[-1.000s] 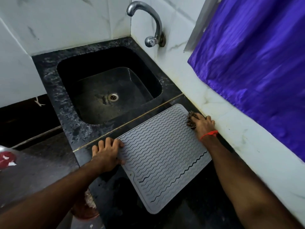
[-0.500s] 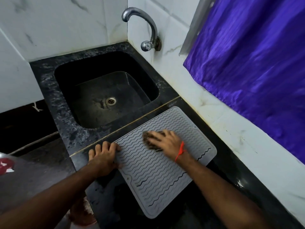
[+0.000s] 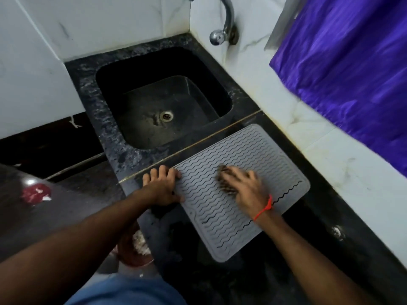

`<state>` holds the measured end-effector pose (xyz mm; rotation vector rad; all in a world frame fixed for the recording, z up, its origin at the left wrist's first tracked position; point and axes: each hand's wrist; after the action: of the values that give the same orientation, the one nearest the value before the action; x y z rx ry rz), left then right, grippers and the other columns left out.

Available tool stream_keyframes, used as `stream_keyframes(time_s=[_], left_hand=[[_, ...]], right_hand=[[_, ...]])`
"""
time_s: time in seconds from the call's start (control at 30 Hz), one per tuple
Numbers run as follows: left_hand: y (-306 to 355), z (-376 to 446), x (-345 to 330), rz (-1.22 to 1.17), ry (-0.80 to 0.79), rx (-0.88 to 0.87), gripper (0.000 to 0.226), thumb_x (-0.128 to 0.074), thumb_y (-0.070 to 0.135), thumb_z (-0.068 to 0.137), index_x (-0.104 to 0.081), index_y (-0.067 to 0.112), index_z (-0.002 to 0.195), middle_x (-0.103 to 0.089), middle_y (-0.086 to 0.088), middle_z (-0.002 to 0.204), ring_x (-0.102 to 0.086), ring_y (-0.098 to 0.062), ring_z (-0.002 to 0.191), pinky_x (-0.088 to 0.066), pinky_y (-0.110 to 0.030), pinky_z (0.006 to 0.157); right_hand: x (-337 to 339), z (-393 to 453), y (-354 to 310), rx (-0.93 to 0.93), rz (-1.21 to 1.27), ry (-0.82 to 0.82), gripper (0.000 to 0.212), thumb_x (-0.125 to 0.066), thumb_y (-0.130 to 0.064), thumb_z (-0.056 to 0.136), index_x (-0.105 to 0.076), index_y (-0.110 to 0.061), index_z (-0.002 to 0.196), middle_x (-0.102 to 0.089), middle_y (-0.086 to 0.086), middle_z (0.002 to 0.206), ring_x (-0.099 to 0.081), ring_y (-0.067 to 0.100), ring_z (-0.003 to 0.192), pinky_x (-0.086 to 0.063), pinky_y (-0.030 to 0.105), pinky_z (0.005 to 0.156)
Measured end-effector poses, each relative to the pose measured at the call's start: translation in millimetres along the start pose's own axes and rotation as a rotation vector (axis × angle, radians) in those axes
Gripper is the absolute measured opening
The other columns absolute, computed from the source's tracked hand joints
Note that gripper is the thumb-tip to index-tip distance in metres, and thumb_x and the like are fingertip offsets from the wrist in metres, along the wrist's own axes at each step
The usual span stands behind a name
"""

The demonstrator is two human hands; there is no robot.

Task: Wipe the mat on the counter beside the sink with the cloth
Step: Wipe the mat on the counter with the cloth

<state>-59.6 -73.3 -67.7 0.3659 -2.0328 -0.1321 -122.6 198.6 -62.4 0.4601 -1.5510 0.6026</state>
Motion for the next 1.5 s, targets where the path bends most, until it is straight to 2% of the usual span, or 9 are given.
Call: stream_keyframes(time_s=[0.13,0.27,0.43,0.63,0.77,1.0,1.23,1.33,1.5], left_hand=[[-1.4,-4.0,-5.6,0.087,-0.005,0.002,0.082,-0.071,0.067,0.071,-0.033,0.026,0.131,-0.031,-0.006,0.128,-0.034,-0.03,0.116,-0.03,-0.046,0.096],[0.6,-2.4,-3.6,0.101,-0.012,0.009,0.08,-0.072,0.066,0.07,-0.033,0.029,0.13,-0.031,-0.004,0.126,-0.033,-0.028,0.115,-0.029,-0.045,0.096],[-1.1,-2.1,-4.5,0.076,-0.036,0.022,0.078,-0.072,0.066,0.07,-0.033,0.033,0.129,-0.029,-0.002,0.121,-0.032,-0.025,0.112,-0.028,-0.044,0.095],[0.4,-5.5,-6.5,0.077,-0.027,0.031,0.078,-0.07,0.064,0.073,-0.031,0.034,0.133,-0.029,-0.002,0.128,-0.032,-0.025,0.114,-0.03,-0.044,0.098],[-3.5,-4.9,-9.0,0.073,-0.013,0.033,0.08,-0.071,0.066,0.071,-0.03,0.037,0.134,-0.029,0.0,0.129,-0.032,-0.023,0.114,-0.031,-0.042,0.096],[2.7,0.0,-9.6,0.078,-0.015,0.036,0.083,-0.07,0.067,0.072,-0.028,0.038,0.137,-0.028,0.0,0.134,-0.033,-0.025,0.12,-0.031,-0.044,0.099],[5.9,-5.3,-10.1,0.064,0.007,0.041,0.08,-0.069,0.063,0.074,-0.028,0.037,0.137,-0.028,0.0,0.137,-0.033,-0.025,0.12,-0.03,-0.043,0.1],[8.6,-6.3,-8.0,0.059,0.018,0.039,0.08,-0.069,0.061,0.075,-0.028,0.035,0.139,-0.028,-0.001,0.136,-0.033,-0.025,0.121,-0.03,-0.044,0.102],[11.0,-10.2,-0.8,0.02,-0.03,0.057,0.078,-0.07,0.061,0.075,-0.032,0.032,0.137,-0.029,-0.004,0.131,-0.032,-0.028,0.119,-0.028,-0.046,0.102]], right_hand=[[-30.1,-33.4,-87.9,0.254,-0.081,-0.049,0.068,-0.051,-0.009,0.074,-0.043,-0.037,0.135,-0.035,-0.009,0.15,-0.049,0.03,0.102,-0.046,0.042,0.08],[-39.2,-32.5,-53.9,0.271,-0.188,-0.026,0.051,-0.045,-0.019,0.089,-0.042,-0.041,0.135,-0.032,-0.01,0.153,-0.048,0.033,0.103,-0.045,0.044,0.08],[-19.0,-4.6,54.8,0.074,-0.292,-0.08,0.058,-0.054,-0.021,0.087,-0.039,-0.04,0.139,-0.039,-0.001,0.149,-0.049,0.039,0.107,-0.046,0.048,0.083],[1.2,13.3,140.5,-0.269,-0.385,-0.099,0.061,-0.021,-0.012,0.085,-0.054,-0.034,0.132,-0.048,0.004,0.142,-0.05,0.044,0.102,-0.044,0.048,0.082],[12.0,25.1,155.1,-0.506,-0.188,-0.093,0.059,-0.045,-0.008,0.09,-0.044,-0.044,0.136,-0.035,-0.006,0.15,-0.044,0.037,0.105,-0.041,0.043,0.086],[-20.2,14.1,87.1,0.042,-0.212,-0.093,0.073,-0.063,-0.011,0.079,-0.036,-0.035,0.142,-0.03,-0.003,0.153,-0.046,0.04,0.113,-0.044,0.052,0.09],[8.3,23.6,158.5,-0.425,-0.34,-0.169,0.054,-0.039,-0.014,0.093,-0.037,-0.038,0.141,-0.029,-0.007,0.154,-0.041,0.036,0.117,-0.037,0.045,0.092],[21.6,25.4,130.5,-0.464,-0.222,-0.114,0.055,-0.046,-0.015,0.088,-0.043,-0.036,0.139,-0.032,-0.008,0.151,-0.043,0.035,0.112,-0.039,0.044,0.089],[-4.2,-3.9,-15.1,0.05,-0.054,0.062,0.065,-0.035,-0.015,0.072,-0.052,-0.03,0.133,-0.047,-0.007,0.142,-0.048,0.03,0.096,-0.043,0.04,0.08]])
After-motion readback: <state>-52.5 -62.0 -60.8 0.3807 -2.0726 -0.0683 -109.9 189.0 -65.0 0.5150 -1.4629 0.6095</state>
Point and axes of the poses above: each hand's wrist, its own z-axis towards the middle knuckle, its own x-axis out of the back of the hand, y = z × x
